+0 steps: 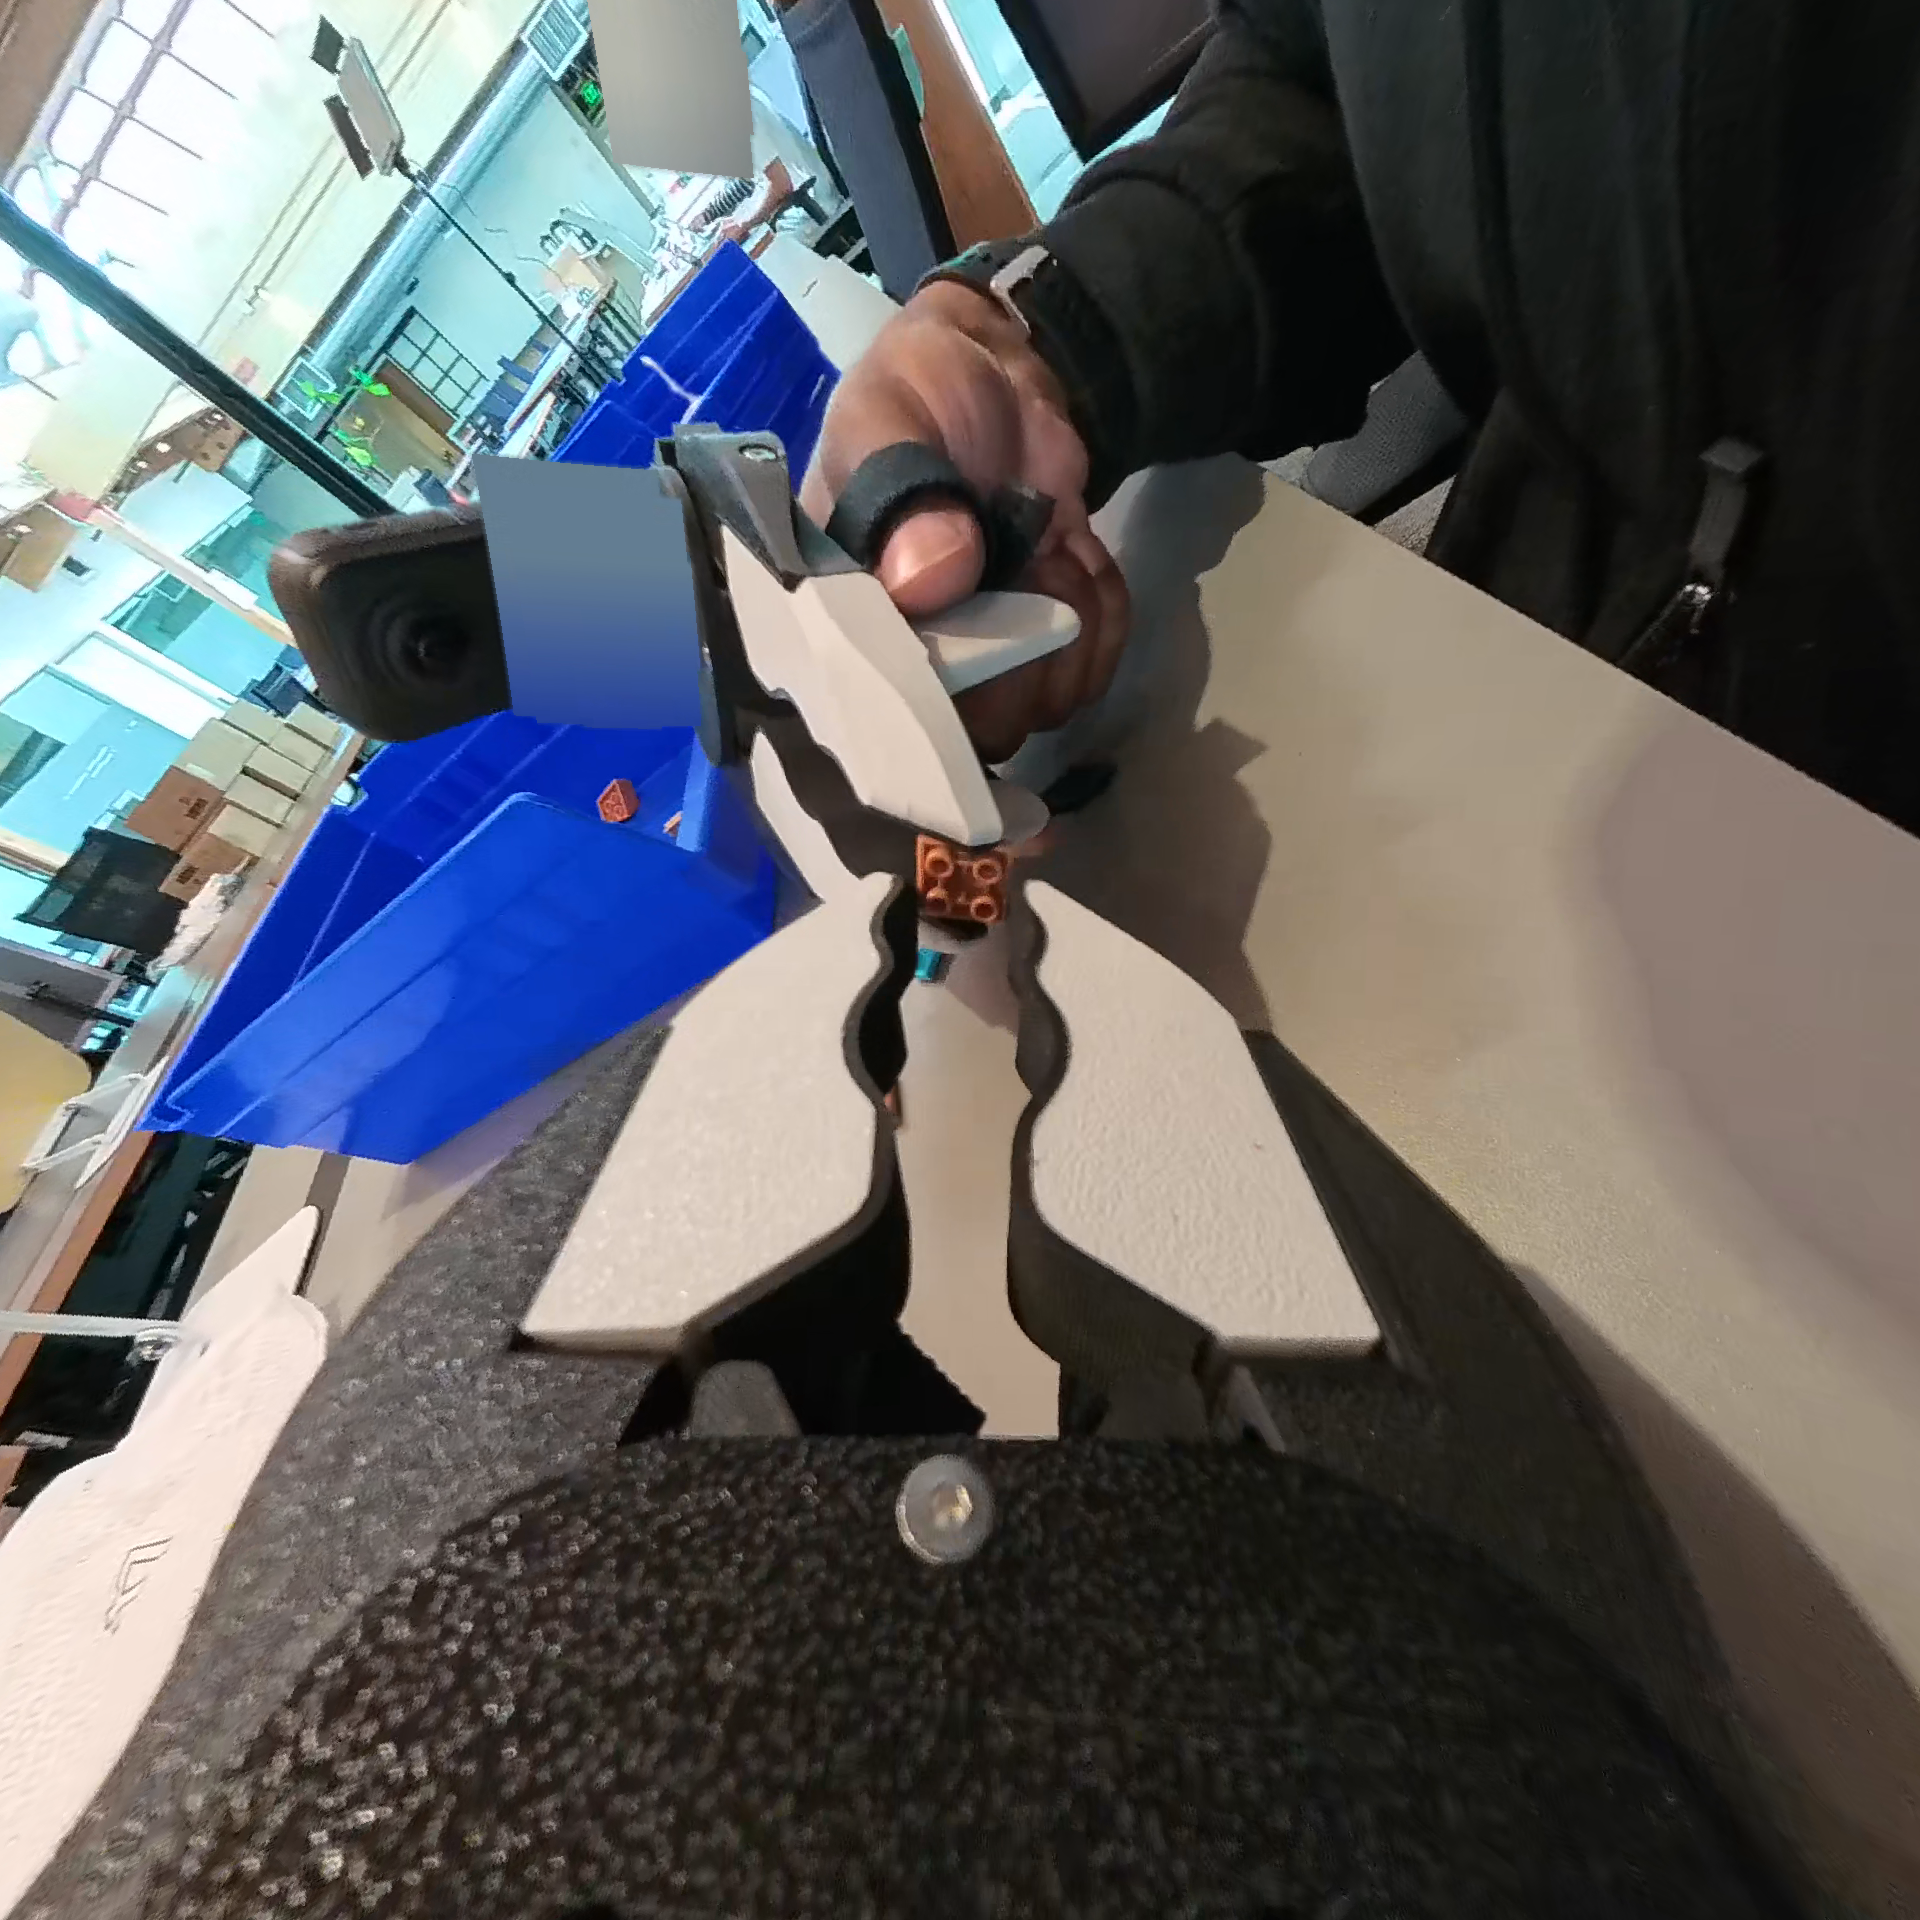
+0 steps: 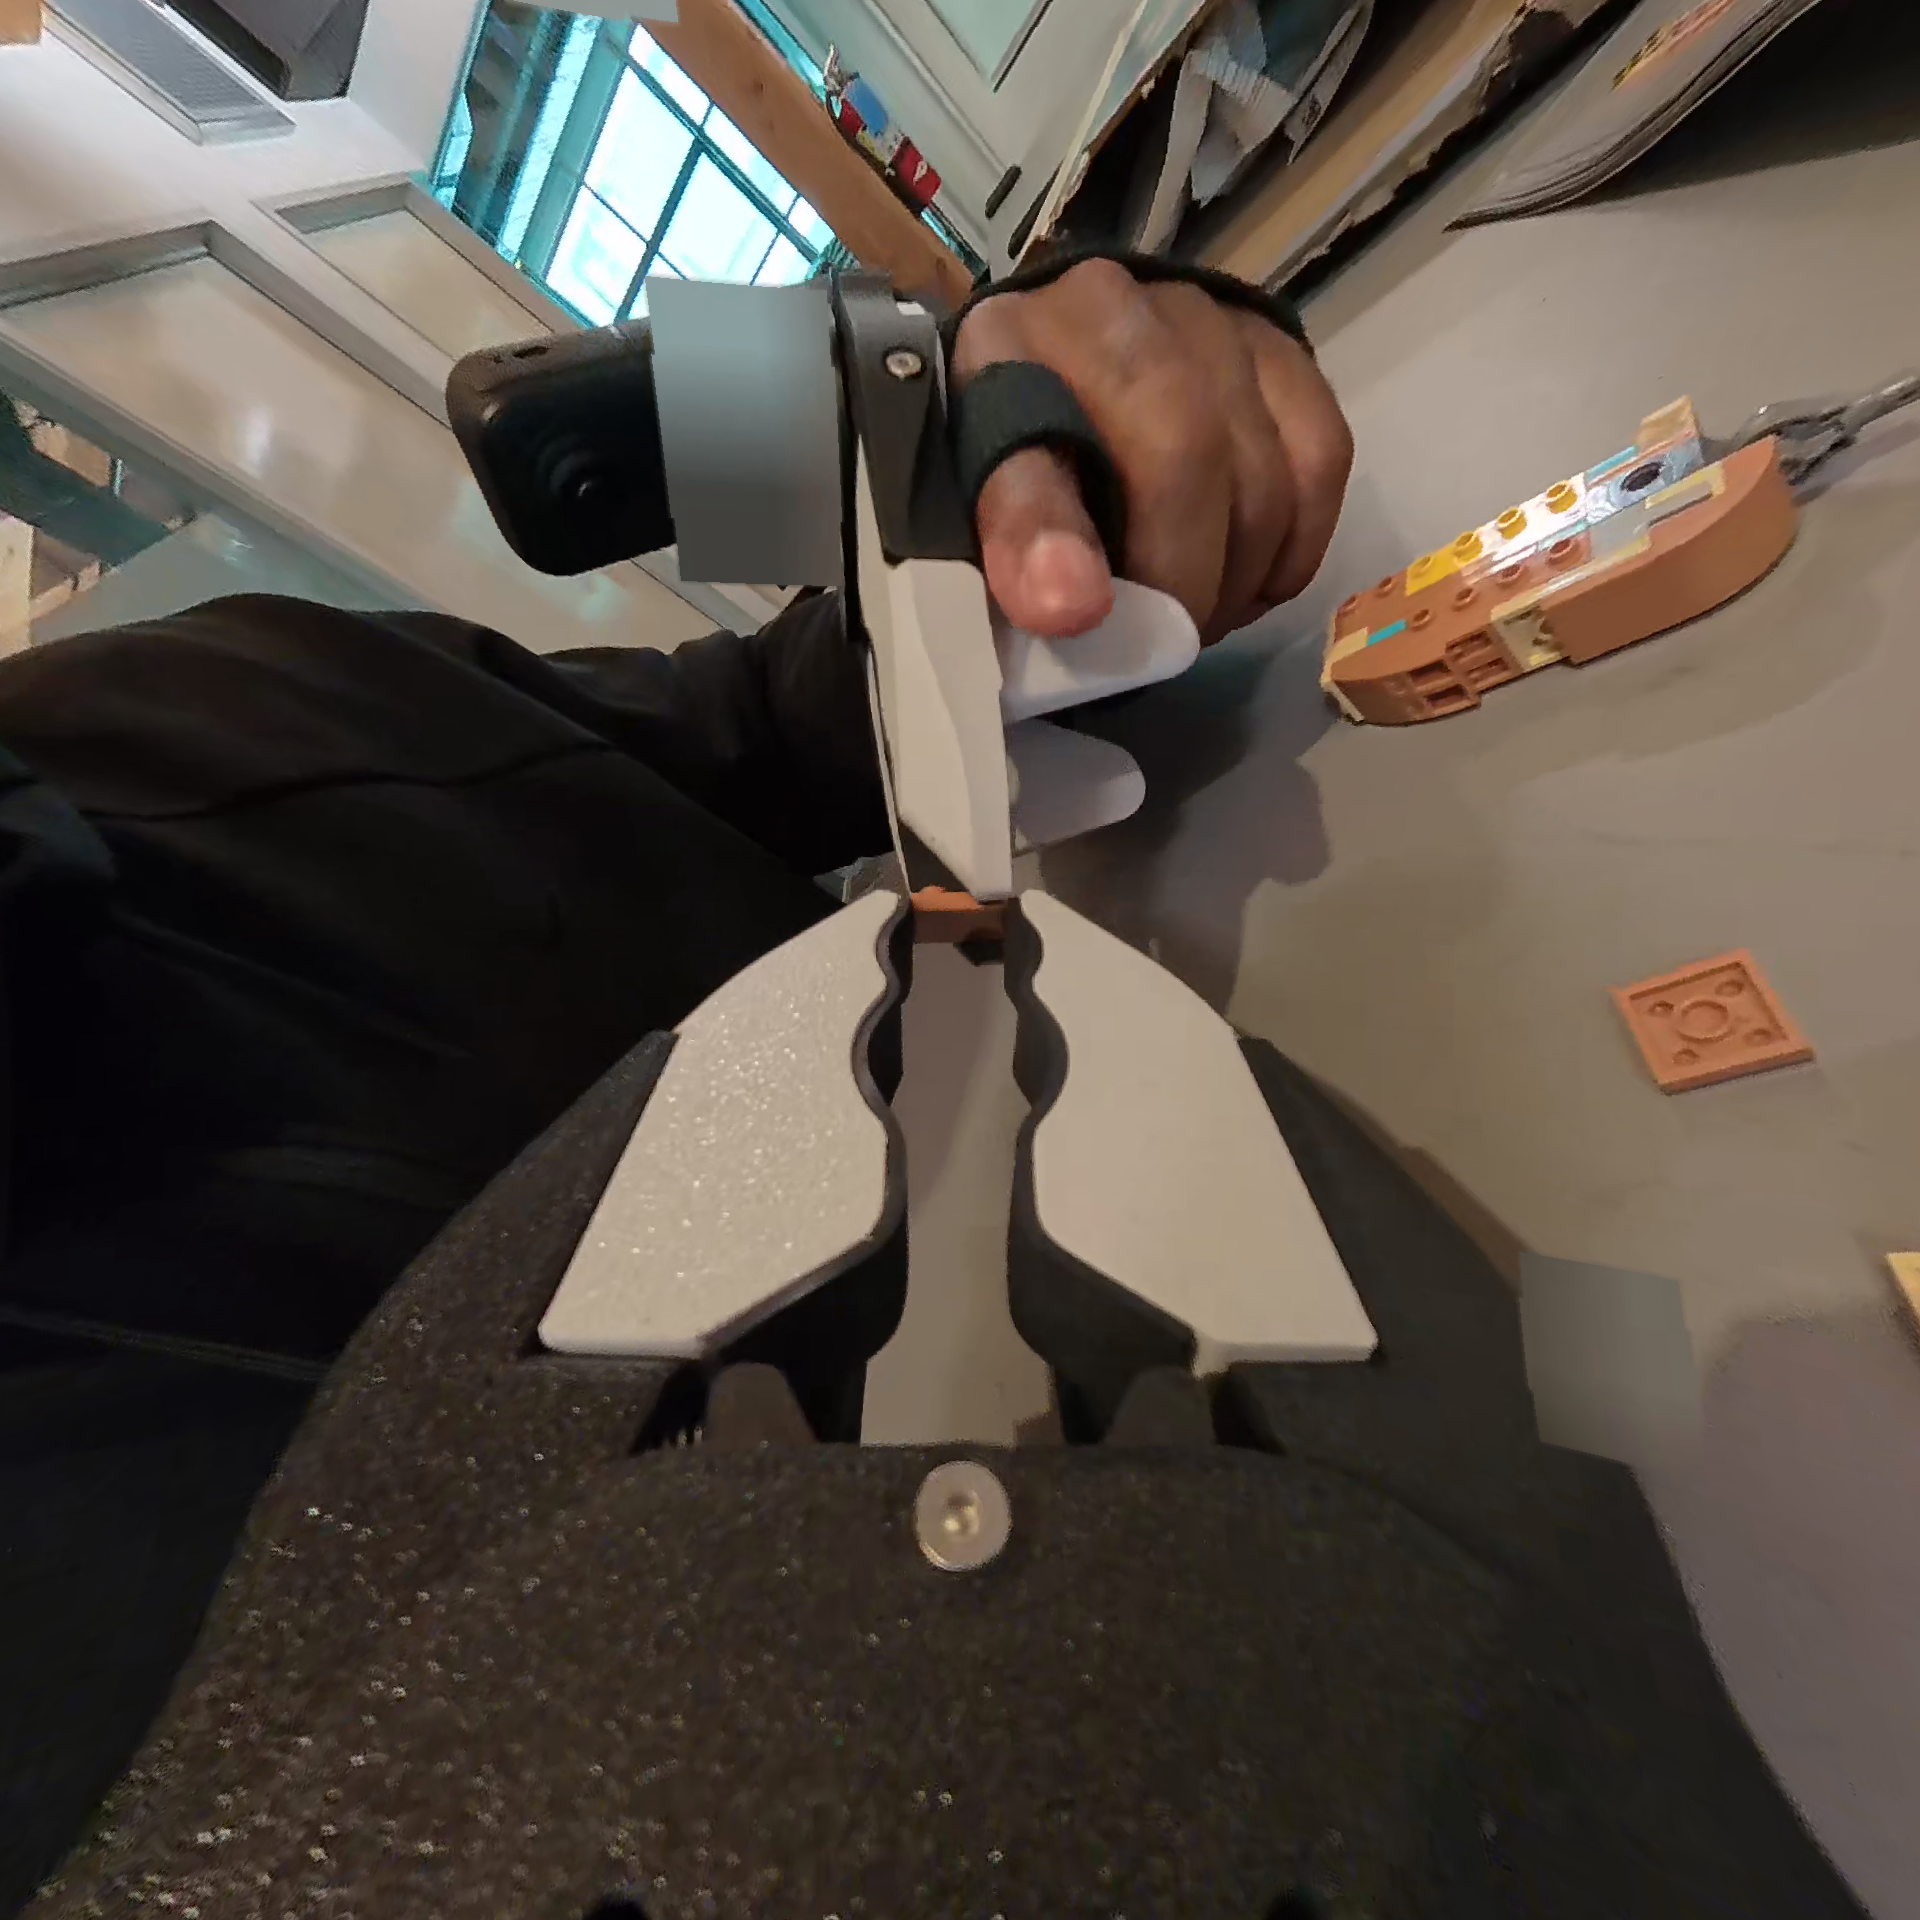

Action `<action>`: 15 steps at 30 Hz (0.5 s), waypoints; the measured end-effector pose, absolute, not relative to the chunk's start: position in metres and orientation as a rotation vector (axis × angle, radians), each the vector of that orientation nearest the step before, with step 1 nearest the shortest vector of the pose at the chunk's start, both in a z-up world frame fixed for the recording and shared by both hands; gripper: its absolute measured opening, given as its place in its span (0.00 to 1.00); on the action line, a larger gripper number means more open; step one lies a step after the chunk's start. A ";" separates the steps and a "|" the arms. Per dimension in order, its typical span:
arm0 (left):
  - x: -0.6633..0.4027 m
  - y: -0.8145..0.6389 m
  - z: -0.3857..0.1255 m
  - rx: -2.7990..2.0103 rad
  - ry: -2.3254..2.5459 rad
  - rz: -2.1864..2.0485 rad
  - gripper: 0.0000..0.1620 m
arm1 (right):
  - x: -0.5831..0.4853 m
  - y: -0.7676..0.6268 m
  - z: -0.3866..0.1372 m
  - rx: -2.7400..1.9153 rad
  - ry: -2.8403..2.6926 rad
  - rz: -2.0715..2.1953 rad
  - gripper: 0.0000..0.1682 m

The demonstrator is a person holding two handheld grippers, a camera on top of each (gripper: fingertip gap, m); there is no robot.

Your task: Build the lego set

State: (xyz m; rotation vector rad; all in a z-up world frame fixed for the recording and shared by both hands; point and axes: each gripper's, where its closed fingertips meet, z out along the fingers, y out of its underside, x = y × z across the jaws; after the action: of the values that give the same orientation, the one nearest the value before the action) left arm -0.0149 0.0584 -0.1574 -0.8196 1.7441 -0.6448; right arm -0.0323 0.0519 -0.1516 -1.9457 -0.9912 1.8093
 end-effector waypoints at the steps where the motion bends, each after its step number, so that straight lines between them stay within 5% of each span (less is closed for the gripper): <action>1: -0.014 0.060 -0.156 -0.818 1.731 -0.630 0.10 | -0.032 0.054 -0.150 -1.940 -0.977 1.815 0.10; 15: -0.006 0.081 -0.132 -0.865 1.478 -0.611 0.10 | -0.024 0.073 -0.131 -1.827 -0.721 1.895 0.13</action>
State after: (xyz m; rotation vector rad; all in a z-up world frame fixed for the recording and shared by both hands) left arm -0.0059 0.0809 -0.1317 -0.8651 1.4781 -0.6107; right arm -0.0241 0.0728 -0.1312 -1.8274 -0.7213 1.8953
